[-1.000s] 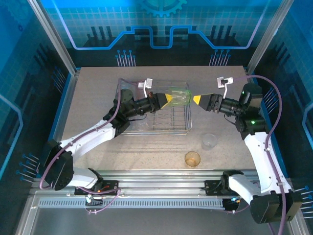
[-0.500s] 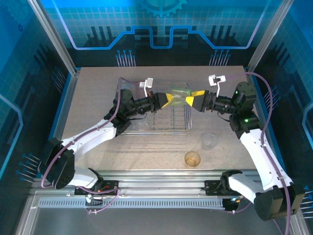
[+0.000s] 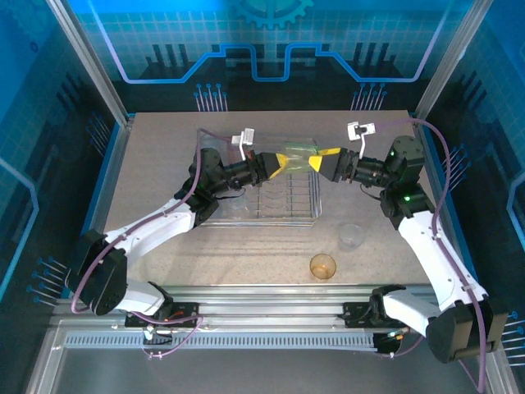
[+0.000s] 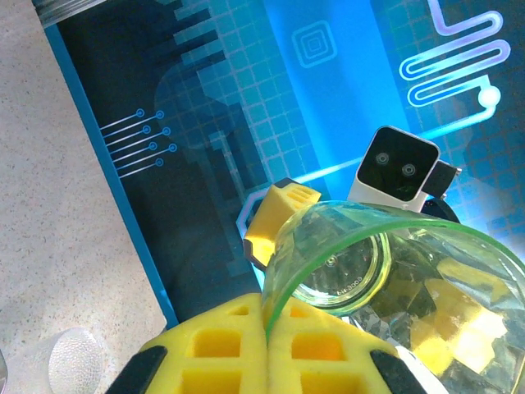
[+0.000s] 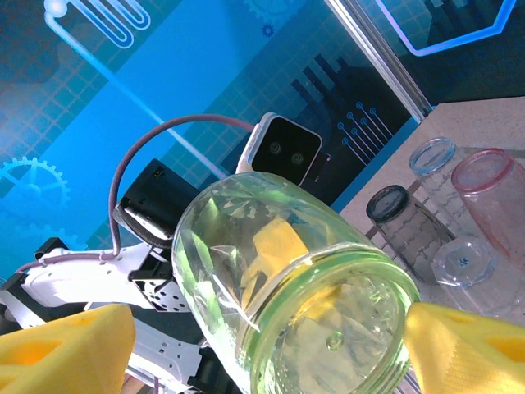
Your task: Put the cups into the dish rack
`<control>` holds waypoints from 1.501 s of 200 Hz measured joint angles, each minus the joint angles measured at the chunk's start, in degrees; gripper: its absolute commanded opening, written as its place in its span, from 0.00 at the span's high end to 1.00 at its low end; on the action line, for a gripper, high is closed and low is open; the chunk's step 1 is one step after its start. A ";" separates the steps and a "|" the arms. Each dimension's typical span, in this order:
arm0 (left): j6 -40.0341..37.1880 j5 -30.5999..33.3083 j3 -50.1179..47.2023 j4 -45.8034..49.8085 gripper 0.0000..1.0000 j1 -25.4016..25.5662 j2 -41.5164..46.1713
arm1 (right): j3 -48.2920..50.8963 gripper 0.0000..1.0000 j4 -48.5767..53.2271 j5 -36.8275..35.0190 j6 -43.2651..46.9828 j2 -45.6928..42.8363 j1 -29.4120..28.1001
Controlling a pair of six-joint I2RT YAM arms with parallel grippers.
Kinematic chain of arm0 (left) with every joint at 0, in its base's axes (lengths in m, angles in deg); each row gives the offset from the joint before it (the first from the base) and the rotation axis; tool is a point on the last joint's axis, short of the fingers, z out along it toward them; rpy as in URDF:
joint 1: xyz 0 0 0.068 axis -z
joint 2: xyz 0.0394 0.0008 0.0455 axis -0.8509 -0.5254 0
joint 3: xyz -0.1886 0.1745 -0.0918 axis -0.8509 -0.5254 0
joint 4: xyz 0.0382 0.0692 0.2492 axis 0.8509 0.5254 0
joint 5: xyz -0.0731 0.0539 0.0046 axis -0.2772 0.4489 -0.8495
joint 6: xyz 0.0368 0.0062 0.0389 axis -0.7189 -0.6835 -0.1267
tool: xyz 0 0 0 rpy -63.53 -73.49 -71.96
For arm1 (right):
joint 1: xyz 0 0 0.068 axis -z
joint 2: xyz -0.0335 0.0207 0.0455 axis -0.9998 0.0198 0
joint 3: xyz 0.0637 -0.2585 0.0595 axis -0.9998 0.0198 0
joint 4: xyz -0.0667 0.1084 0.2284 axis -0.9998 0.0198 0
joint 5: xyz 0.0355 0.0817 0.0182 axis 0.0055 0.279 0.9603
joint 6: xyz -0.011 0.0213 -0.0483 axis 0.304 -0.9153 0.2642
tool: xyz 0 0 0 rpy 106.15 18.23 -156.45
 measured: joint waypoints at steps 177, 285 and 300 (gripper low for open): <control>-0.46 -0.70 0.00 1.79 1.00 0.39 0.55 | -2.51 0.08 14.34 -4.68 9.01 -0.42 -1.03; -0.44 -1.14 0.00 0.24 1.00 0.46 0.57 | 0.46 0.15 0.28 -0.59 -1.90 1.68 -3.17; -0.46 -1.14 0.00 0.26 1.00 0.46 0.57 | 0.46 0.17 -0.35 -0.59 -2.36 1.68 -3.32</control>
